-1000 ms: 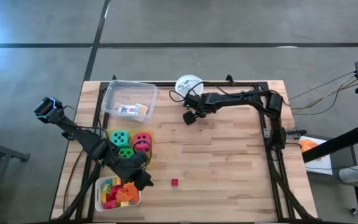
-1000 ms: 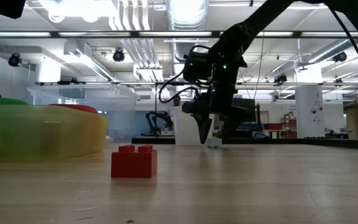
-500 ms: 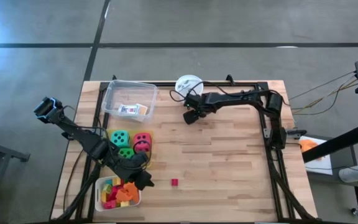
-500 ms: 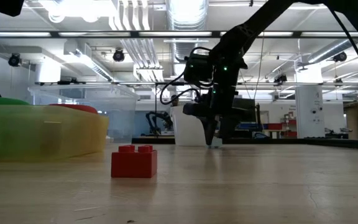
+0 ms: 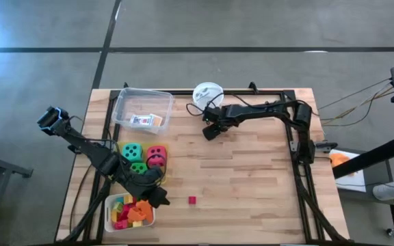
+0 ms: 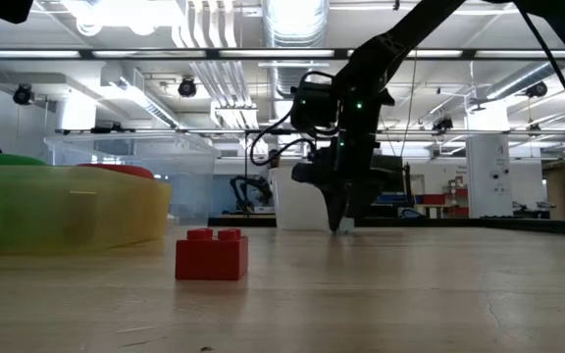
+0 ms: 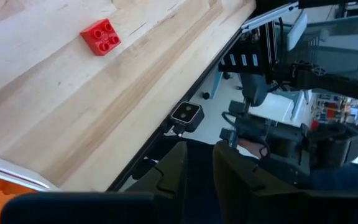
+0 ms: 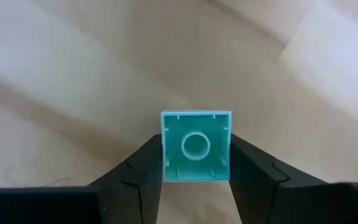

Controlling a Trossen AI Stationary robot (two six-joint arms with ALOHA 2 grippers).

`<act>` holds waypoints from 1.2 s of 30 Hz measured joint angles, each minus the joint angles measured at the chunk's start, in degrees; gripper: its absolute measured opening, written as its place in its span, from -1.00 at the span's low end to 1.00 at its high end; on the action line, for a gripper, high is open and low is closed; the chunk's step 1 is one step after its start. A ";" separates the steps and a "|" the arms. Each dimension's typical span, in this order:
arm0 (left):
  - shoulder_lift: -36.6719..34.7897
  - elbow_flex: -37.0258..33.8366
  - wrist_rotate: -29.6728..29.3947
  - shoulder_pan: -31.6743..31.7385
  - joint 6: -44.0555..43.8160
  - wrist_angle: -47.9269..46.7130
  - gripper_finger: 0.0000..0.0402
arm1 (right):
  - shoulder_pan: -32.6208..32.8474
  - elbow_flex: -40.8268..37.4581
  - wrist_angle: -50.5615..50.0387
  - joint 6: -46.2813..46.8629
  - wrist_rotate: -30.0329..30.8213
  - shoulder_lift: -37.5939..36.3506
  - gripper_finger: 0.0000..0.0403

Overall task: Pick & Place Toys
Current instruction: Put the light blue game piece into the white bin

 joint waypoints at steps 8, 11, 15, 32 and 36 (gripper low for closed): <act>0.00 -0.09 -6.69 0.06 -0.83 0.02 -0.64 | 4.79 -0.16 -1.67 -6.22 -3.37 -6.32 -0.27; 0.00 -0.09 -8.67 0.81 -2.08 0.98 -0.64 | 7.81 -0.18 -2.33 -10.84 -3.94 -10.81 -0.27; 0.13 -0.09 -9.64 2.71 -2.39 3.46 -0.64 | 12.65 -0.16 -3.00 -13.33 -4.86 -18.29 -0.27; 2.20 -0.13 -9.63 18.73 0.43 16.20 0.24 | 31.26 -0.07 -1.18 -9.52 1.57 -30.46 -0.27; 4.22 -0.13 -8.76 20.11 -0.96 18.90 0.45 | 31.66 -0.05 0.52 -8.96 3.07 -30.45 -0.27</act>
